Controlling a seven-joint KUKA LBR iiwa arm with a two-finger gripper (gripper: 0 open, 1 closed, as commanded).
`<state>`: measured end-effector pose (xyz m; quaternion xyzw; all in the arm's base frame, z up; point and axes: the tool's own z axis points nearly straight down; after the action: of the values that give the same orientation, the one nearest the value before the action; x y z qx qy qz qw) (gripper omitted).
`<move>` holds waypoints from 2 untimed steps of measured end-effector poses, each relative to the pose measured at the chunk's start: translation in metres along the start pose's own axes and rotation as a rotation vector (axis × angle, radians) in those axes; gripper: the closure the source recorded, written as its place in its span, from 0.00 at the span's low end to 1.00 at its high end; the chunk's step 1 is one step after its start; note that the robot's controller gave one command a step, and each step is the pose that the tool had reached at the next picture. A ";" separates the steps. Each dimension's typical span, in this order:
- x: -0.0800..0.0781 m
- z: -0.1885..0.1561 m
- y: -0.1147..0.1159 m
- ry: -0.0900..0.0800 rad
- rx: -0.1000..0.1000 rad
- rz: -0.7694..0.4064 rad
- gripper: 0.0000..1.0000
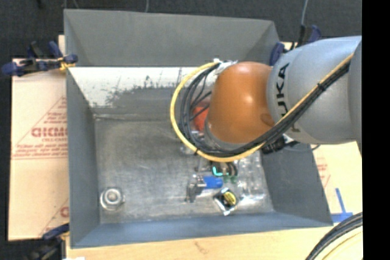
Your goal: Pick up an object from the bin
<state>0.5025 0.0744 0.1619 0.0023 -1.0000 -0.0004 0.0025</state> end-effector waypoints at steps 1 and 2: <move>-0.017 0.087 -0.081 -0.010 0.002 -0.062 0.00; -0.019 0.082 -0.077 -0.018 0.001 -0.064 1.00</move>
Offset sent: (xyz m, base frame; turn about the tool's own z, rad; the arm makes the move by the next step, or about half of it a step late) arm 0.0152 -0.0760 -0.0851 -0.0686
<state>0.5215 -0.0029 0.0799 0.0341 -0.9994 0.0000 -0.0066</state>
